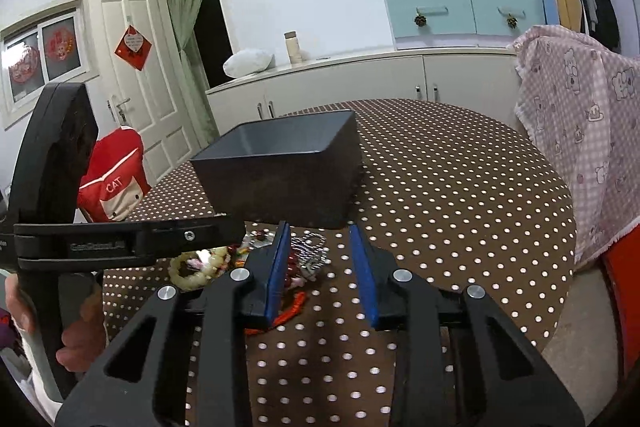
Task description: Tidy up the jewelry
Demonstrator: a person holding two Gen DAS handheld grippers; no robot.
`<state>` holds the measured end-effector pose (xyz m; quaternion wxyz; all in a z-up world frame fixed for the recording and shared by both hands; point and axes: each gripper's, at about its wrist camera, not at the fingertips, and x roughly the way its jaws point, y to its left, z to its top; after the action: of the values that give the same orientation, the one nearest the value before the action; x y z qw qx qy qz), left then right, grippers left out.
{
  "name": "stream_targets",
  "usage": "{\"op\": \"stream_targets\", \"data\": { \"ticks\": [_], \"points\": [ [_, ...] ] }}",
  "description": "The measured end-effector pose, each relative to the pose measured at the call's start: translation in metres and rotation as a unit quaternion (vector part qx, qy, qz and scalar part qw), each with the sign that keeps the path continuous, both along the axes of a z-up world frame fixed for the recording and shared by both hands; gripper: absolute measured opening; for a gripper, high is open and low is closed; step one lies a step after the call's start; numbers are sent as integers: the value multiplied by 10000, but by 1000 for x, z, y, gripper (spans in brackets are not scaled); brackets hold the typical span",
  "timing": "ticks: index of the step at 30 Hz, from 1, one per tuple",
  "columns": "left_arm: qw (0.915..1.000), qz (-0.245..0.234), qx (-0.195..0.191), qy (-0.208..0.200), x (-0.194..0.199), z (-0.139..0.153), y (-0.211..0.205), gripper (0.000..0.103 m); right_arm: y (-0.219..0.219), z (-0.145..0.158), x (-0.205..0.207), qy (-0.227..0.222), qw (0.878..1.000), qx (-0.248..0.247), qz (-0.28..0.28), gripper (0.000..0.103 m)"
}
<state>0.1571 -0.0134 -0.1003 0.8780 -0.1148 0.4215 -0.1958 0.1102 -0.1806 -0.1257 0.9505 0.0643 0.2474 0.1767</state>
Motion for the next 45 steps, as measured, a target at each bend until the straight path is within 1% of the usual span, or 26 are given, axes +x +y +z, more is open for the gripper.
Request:
{"op": "stream_targets", "data": {
  "ticks": [2, 3, 6, 8, 9, 11, 14, 17, 21, 24, 26, 29, 31, 33, 34, 37, 39, 41, 45],
  "points": [
    [9998, 129, 15, 182, 6, -4, -2, 37, -5, -2, 0, 8, 10000, 47, 2, 29],
    [9994, 234, -15, 242, 10, -4, -2, 35, -6, -2, 0, 7, 10000, 70, -7, 29],
    [9986, 349, -130, 378, 16, -4, 0, 30, -13, -3, 0, 19, 9999, 108, -67, 29],
    [9985, 380, -118, 375, 19, -5, 1, 23, -15, -4, 2, 48, 9998, 147, -99, 29],
    [9986, 374, -101, 352, 17, -6, 3, 22, -17, -5, 2, 55, 9998, 156, -102, 29],
    [9994, 296, -41, 182, 9, -3, 4, 17, -18, -5, 2, 49, 9998, 156, -74, 29],
    [9997, 189, -67, -107, 2, 5, 5, 17, -15, -4, -1, 18, 9999, 123, -29, 29],
    [9994, 185, 33, -286, -3, 11, 8, 16, -12, -2, -1, 5, 9999, 103, 12, 29],
    [9989, 172, -80, -435, -7, 15, 12, 14, -6, 2, -4, -37, 9999, 67, 91, 29],
    [9979, 167, -235, -583, -18, 18, 28, 14, -1, 4, -5, -68, 9999, 29, 143, 29],
    [9969, 191, -275, -713, -24, 26, 34, 14, 0, 5, -4, -64, 9998, 31, 177, 29],
    [9947, 202, -221, -980, -33, 38, 37, 14, 6, 6, -5, -71, 9996, 39, 258, 29],
    [9930, 135, -226, -1148, -41, 47, 38, 14, 10, 6, -6, -75, 9993, 52, 349, 29],
    [9922, 63, -222, -1224, -44, 51, 38, 14, 17, 7, -7, -66, 9991, 24, 409, 28],
    [9923, 11, -196, -1226, -45, 51, 36, 14, 19, 7, -7, -63, 9991, 7, 425, 26],
    [9938, -93, -136, -1100, -43, 43, 33, 14, 24, 5, -5, -18, 9989, -39, 461, 22],
    [9960, -183, -151, -866, -38, 33, 30, 15, 25, 4, -4, 20, 9991, -72, 428, 21],
    [9983, -208, -161, -518, -29, 20, 28, 15, 23, 3, -3, 43, 9992, -78, 391, 21],
    [9993, -223, -35, -309, -20, 6, 21, 15, 18, 3, -4, 31, 9995, -78, 321, 21]
  ]
}}
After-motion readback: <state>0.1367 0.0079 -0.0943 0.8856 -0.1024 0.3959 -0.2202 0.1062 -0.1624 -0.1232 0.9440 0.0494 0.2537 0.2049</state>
